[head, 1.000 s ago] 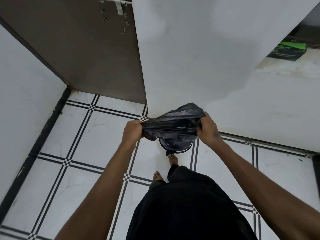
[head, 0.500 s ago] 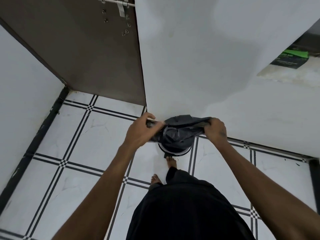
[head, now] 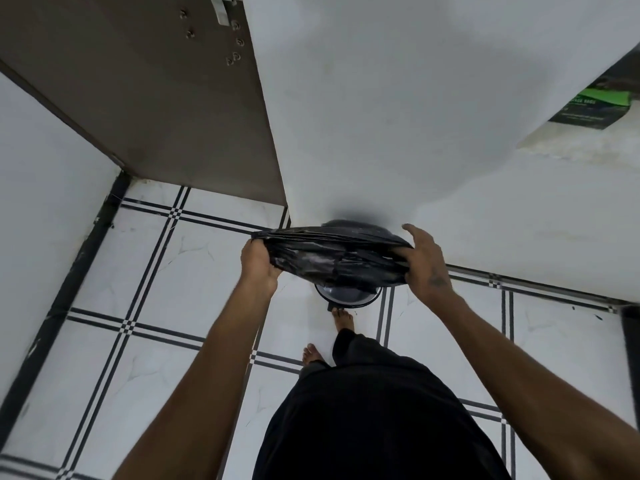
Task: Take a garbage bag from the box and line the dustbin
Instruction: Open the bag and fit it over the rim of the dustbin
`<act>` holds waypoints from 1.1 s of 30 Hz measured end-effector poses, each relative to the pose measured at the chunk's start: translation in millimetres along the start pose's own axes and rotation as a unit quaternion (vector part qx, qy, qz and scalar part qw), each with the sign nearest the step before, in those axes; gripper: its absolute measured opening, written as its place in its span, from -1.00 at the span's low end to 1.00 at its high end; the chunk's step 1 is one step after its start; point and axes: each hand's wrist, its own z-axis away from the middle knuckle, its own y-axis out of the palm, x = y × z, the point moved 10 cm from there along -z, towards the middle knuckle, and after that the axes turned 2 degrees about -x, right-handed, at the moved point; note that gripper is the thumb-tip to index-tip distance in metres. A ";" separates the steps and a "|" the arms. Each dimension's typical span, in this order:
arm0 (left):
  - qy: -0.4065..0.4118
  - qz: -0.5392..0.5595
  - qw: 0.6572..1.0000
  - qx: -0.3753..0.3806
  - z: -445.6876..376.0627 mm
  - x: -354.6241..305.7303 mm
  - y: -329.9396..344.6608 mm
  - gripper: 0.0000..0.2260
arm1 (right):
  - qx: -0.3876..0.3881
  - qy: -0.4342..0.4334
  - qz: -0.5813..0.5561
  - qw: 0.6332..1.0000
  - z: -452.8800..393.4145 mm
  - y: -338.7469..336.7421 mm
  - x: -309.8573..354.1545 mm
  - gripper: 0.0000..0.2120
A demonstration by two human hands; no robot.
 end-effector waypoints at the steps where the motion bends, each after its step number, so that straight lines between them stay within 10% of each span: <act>1: -0.004 0.007 1.000 0.000 -1.8 2.7 1.9 -0.74 | 0.021 -0.008 0.011 1.000 -1.4 4.7 -1.3 -0.52; 4: 0.085 -0.160 0.983 -0.035 -0.4 -8.0 -0.9 -0.79 | 0.049 -0.049 0.056 0.996 -2.6 8.5 -4.7 -0.48; 11: 0.378 -0.624 0.683 0.017 19.2 -31.0 33.4 -0.92 | 0.003 0.104 0.045 0.993 -17.5 -13.3 -63.6 -0.56; 16: 0.379 -0.693 0.613 0.021 14.4 -29.5 45.8 -0.94 | 0.027 0.143 0.004 0.989 -29.1 -3.9 -94.7 -0.74; 19: 0.295 -0.691 0.660 -0.015 -5.2 -28.4 32.9 -0.90 | 0.067 0.101 -0.063 0.991 -37.3 17.0 -97.0 -0.67; 22: 0.100 -0.462 0.881 -0.026 -35.9 -18.7 -5.2 -0.83 | 0.117 0.042 -0.045 0.991 -31.5 38.4 -116.8 -0.47; 24: -0.007 -0.309 0.951 -0.004 -37.0 -2.1 -10.8 -0.81 | 0.120 0.042 -0.057 0.990 -28.3 43.0 -135.8 -0.41; 30: -0.060 -0.186 0.981 -0.010 -31.6 32.5 21.9 -0.80 | 0.101 0.238 -0.247 0.934 -26.4 54.1 -174.6 -0.74; 33: 0.097 -0.485 0.869 -0.025 -31.8 19.2 36.9 -0.83 | 0.040 0.331 -0.351 0.875 -17.6 54.5 -195.8 -0.70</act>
